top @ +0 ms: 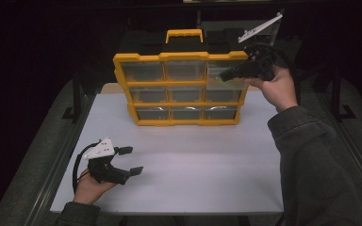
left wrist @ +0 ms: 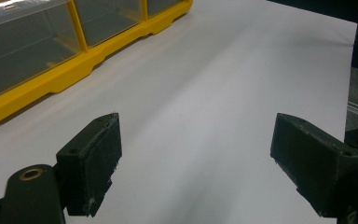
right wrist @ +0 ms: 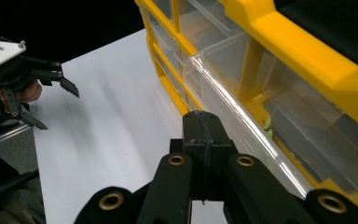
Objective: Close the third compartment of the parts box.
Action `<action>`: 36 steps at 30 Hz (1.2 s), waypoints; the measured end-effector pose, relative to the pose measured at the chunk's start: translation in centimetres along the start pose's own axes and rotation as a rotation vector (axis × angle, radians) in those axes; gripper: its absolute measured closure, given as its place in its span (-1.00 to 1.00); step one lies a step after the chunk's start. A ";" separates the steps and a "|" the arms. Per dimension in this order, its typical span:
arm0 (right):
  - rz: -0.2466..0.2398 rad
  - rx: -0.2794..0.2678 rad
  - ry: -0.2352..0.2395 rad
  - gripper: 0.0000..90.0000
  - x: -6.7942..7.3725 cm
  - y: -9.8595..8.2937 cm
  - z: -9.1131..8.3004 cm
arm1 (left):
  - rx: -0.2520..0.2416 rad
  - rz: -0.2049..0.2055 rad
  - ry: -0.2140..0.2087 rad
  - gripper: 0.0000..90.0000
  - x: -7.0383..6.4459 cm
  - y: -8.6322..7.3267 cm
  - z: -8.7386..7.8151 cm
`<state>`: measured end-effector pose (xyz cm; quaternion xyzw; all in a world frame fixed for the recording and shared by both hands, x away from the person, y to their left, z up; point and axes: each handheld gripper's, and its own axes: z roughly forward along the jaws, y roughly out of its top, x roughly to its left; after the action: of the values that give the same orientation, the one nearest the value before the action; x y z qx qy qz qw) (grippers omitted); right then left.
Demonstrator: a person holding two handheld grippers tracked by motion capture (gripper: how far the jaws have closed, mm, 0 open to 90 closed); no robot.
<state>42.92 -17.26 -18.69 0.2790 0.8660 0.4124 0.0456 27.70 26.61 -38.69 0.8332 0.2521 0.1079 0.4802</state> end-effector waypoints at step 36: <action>0.068 -0.015 -0.068 0.97 -2.8 0.3 0.5 | -0.008 -0.008 0.004 -0.64 0.1 -0.1 -0.2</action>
<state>45.52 -18.20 -19.21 0.3215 0.8511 0.4103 0.0630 27.65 26.84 -38.64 0.8299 0.2559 0.1088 0.4836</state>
